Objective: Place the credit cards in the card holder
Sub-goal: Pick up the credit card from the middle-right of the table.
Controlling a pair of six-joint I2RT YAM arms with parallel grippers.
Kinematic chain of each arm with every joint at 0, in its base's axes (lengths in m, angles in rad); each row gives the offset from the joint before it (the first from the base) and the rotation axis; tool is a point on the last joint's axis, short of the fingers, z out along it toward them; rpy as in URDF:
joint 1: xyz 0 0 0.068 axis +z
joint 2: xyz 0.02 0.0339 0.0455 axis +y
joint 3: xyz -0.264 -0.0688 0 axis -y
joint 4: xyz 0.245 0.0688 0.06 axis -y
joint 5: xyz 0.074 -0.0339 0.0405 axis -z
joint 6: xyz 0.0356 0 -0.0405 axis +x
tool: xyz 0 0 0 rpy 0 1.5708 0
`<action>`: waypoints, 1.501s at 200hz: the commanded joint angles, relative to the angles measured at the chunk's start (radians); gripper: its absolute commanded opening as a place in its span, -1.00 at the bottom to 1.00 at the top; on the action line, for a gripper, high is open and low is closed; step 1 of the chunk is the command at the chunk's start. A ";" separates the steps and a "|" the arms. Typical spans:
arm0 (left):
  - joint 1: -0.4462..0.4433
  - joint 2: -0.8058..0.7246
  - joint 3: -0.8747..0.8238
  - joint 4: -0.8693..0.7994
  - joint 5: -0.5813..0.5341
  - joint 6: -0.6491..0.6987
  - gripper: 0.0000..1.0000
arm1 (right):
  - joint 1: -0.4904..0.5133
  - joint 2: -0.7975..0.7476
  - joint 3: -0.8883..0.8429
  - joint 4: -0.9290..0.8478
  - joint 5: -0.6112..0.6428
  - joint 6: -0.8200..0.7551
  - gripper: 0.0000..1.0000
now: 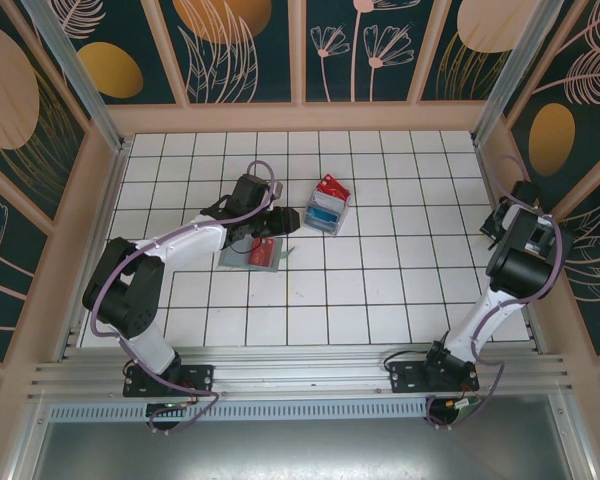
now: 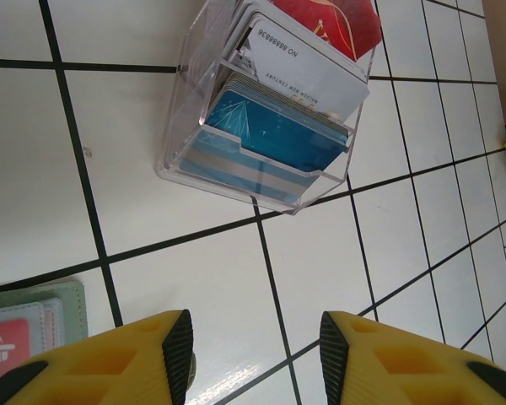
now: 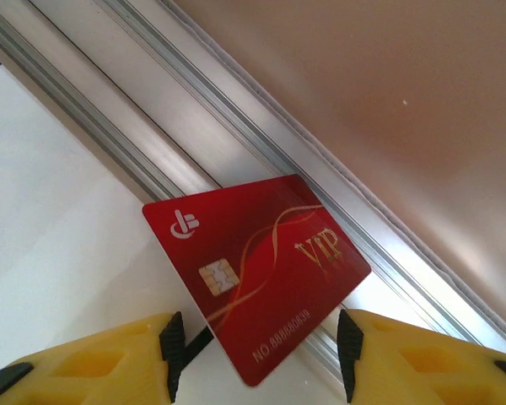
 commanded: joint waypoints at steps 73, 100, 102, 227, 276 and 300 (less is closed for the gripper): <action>0.008 0.007 0.034 -0.022 0.017 0.022 -0.06 | -0.005 0.041 0.061 -0.019 0.011 -0.039 -0.68; 0.010 0.007 0.040 -0.027 0.017 0.028 -0.06 | -0.003 0.033 0.062 -0.025 0.012 -0.040 -0.84; 0.010 0.007 0.041 -0.026 0.017 0.028 -0.06 | -0.002 0.032 0.061 -0.025 0.014 -0.040 -0.84; 0.010 -0.049 0.023 0.068 0.025 0.020 -0.05 | 0.312 -0.361 0.128 -0.190 -0.015 0.008 -1.00; 0.037 -0.090 -0.010 0.175 0.104 -0.038 -0.01 | 0.513 -0.515 0.104 -0.157 -0.639 -0.005 -1.00; 0.065 -0.111 -0.048 0.256 0.188 -0.059 0.00 | 0.592 -0.498 0.082 -0.169 -0.911 -0.045 -1.00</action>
